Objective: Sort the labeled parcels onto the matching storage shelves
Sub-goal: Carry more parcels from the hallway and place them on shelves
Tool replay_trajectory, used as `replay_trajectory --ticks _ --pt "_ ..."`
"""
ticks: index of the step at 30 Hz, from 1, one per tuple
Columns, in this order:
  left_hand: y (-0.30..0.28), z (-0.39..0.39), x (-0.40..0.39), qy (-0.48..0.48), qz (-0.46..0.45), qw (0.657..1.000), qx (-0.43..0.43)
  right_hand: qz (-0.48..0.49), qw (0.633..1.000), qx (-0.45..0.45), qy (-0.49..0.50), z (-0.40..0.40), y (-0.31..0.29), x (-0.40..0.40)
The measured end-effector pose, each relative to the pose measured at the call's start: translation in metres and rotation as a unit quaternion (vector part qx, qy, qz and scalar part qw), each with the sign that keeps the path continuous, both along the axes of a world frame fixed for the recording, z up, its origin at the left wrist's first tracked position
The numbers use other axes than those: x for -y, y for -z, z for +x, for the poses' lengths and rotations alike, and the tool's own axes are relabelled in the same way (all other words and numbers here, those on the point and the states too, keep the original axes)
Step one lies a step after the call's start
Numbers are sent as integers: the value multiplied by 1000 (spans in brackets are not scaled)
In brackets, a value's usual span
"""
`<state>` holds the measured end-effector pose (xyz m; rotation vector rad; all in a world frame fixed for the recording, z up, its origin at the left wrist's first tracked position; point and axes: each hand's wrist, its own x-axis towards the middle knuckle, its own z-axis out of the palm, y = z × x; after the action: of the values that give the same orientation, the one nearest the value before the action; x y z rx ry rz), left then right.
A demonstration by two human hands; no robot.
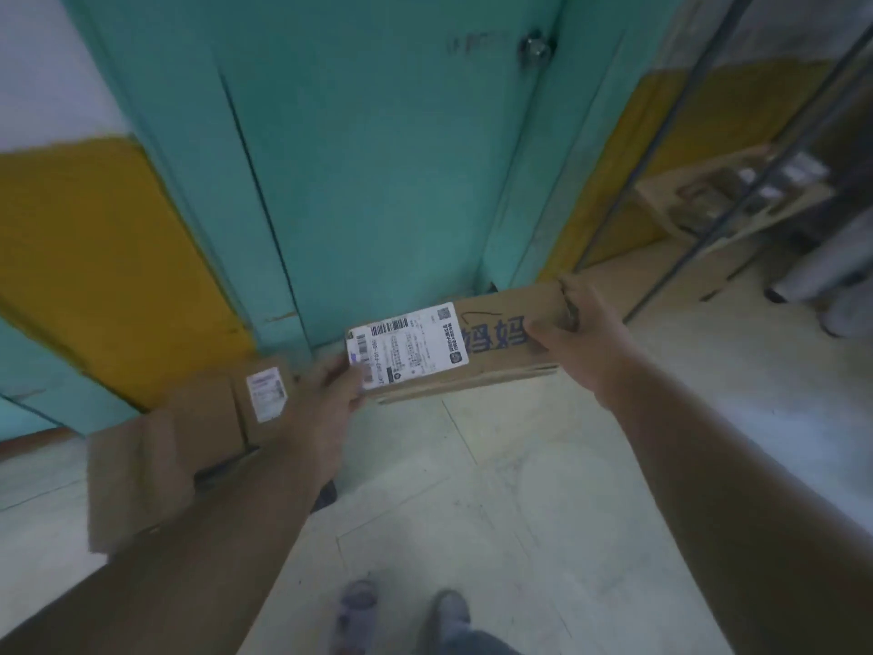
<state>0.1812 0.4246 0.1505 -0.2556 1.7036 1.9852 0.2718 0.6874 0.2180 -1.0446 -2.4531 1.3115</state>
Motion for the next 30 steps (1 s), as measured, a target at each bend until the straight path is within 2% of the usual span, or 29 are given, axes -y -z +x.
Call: replay_trajectory --ticks 2,4,7,9,15,20,24,30 --pt "4 0 -27 42 -28 999 -8 -20 999 24 9 24 8 -21" --pt "9 2 -60 90 -36 995 -18 -32 997 23 73 55 10 -42" --pt "8 14 -127 200 -79 976 -39 -27 989 28 143 104 13 -79" --pt "8 25 -184 246 -77 965 -42 -21 984 38 172 133 22 -113" --pt "-2 73 -366 256 -85 955 -120 14 973 84 215 210 17 -236" --pt "-29 112 -486 300 -74 933 -187 -19 970 102 221 258 2 -328" --pt "-31 116 -574 344 -51 910 -226 -42 960 83 265 261 12 -395" --pt "-29 105 -722 397 -48 872 -281 -25 944 67 322 254 24 -516"
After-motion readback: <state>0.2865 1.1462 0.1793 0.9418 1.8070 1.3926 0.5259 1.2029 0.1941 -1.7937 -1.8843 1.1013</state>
